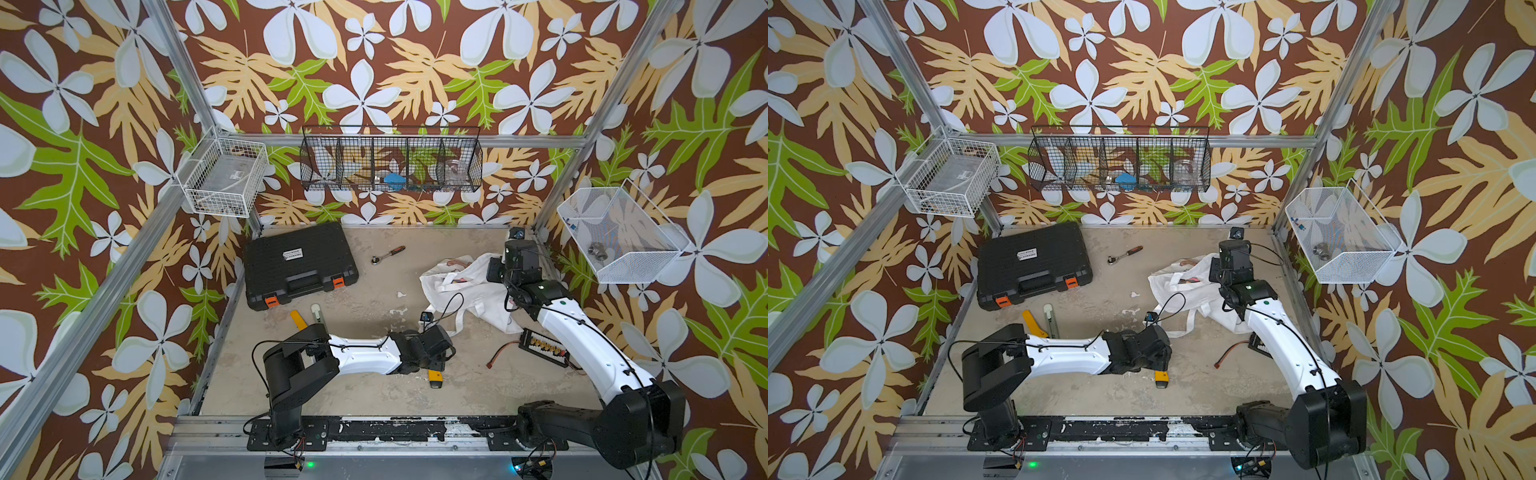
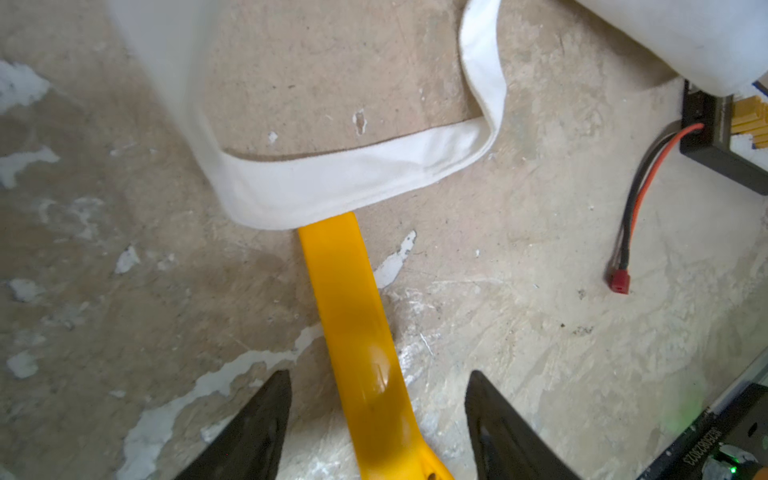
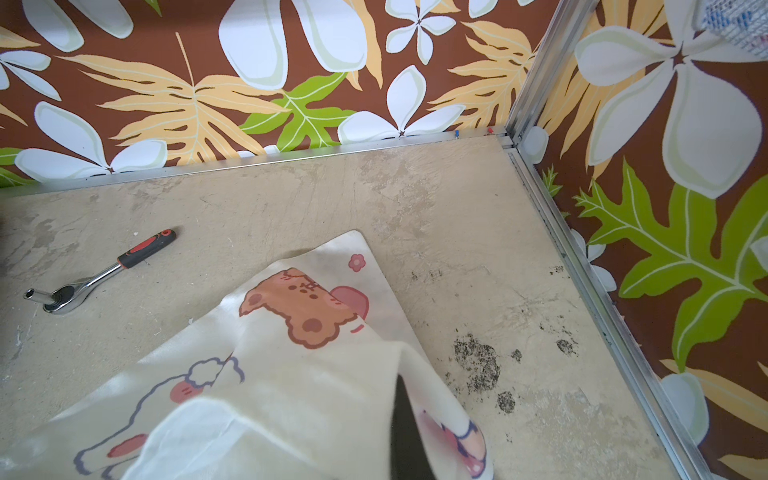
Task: Place the art knife into the pouch
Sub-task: Pick up the utility knife at the center of the board.
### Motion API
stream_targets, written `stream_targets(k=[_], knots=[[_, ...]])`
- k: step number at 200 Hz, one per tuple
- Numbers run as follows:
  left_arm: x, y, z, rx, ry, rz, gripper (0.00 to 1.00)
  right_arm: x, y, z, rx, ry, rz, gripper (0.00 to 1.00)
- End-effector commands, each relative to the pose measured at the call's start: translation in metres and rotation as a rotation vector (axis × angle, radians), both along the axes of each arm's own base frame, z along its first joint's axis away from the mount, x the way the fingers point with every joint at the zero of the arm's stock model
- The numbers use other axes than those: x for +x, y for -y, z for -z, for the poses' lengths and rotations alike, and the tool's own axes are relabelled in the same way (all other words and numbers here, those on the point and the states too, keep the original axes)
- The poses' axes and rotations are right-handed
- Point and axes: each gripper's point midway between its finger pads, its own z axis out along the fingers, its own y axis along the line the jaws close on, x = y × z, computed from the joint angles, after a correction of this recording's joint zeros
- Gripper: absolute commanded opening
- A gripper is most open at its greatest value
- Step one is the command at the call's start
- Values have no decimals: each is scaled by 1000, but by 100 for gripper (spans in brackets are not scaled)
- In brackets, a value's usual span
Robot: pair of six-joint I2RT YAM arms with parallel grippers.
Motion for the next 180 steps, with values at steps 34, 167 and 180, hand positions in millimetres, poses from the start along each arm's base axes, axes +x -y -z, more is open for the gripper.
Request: stream_targets(k=[34,167,180], knots=[[-3,-1,17,47,-22,-5,63,2,-2,-4,20,26,-2,0],[-12,8,26,84,-75,55,8,1,-2,-6,25,32,-6,0],[-11,7,21,85,-62,55,6,1,-2,-5,27,29,-7,0]])
